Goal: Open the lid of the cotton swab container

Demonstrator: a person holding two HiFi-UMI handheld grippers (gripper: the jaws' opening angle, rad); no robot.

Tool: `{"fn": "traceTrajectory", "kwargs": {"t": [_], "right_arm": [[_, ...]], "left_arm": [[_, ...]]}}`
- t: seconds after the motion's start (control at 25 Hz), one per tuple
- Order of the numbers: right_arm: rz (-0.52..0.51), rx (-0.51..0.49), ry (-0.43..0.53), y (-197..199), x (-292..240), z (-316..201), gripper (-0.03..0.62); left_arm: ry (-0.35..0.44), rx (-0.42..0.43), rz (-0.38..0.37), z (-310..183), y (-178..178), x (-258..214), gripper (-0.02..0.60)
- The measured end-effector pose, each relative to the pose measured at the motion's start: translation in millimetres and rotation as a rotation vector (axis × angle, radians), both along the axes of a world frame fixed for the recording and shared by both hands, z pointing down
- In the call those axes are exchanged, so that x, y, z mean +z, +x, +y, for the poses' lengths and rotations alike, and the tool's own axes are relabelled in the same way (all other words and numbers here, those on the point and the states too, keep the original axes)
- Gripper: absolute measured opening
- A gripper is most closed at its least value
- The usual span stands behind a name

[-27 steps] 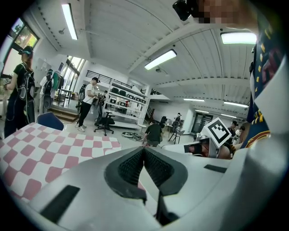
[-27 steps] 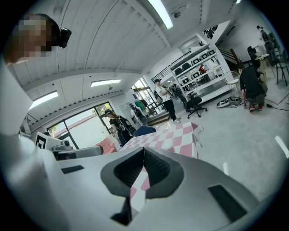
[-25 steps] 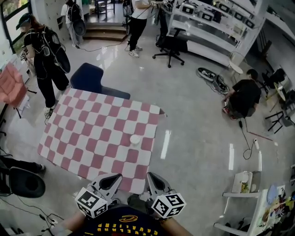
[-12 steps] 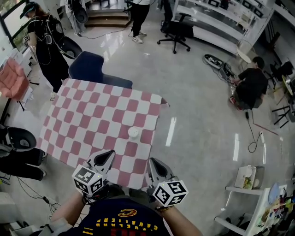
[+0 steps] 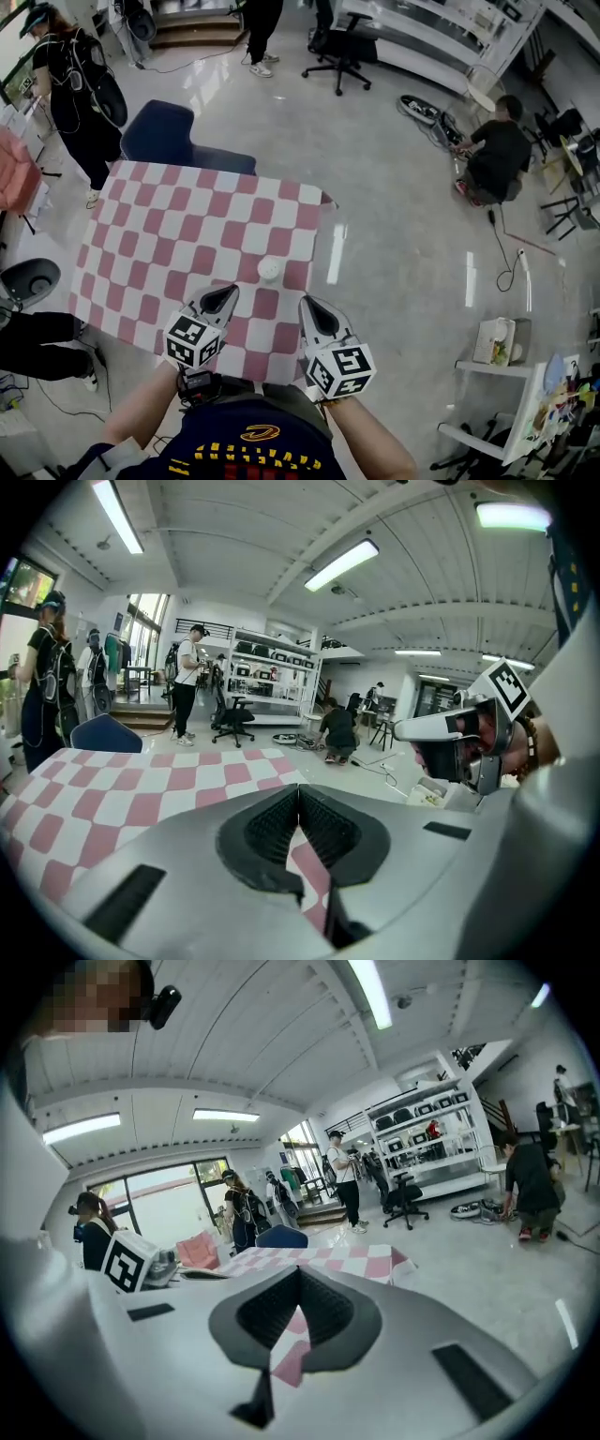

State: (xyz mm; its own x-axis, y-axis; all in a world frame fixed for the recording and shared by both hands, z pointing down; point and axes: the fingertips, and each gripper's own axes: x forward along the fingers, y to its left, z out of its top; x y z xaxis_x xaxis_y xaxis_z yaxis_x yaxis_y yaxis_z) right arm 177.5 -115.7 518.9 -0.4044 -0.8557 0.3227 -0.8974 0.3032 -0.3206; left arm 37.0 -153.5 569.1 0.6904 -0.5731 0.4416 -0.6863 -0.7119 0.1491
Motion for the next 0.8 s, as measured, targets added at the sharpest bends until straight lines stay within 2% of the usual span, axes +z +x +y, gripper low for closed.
{"fn": "traceTrajectory", "kwargs": {"t": [0.16, 0.24, 0.44, 0.56, 0.8], "right_arm": [[0.037, -0.015, -0.045, -2.9, 22.4, -21.1, 0.011], [0.053, -0.007, -0.059, -1.7, 29.0, -27.4, 0.011], [0.080, -0.006, -0.096, -4.6, 44.1, -36.5, 0.011], [0.083, 0.000, -0.123, -7.1, 50.1, -37.3, 0.011], [0.069, -0.002, -0.140, -15.3, 54.0, -35.9, 0.012]], "left_arm": [[0.007, 0.059, -0.043, -13.4, 9.2, 21.6, 0.010], [-0.003, 0.089, -0.077, -17.6, 14.6, 36.0, 0.059], [-0.037, 0.131, -0.110, -27.8, 23.1, 66.7, 0.110], [-0.057, 0.163, -0.146, -32.4, 29.5, 88.6, 0.165], [-0.076, 0.232, -0.193, -35.0, 47.7, 117.3, 0.216]]}}
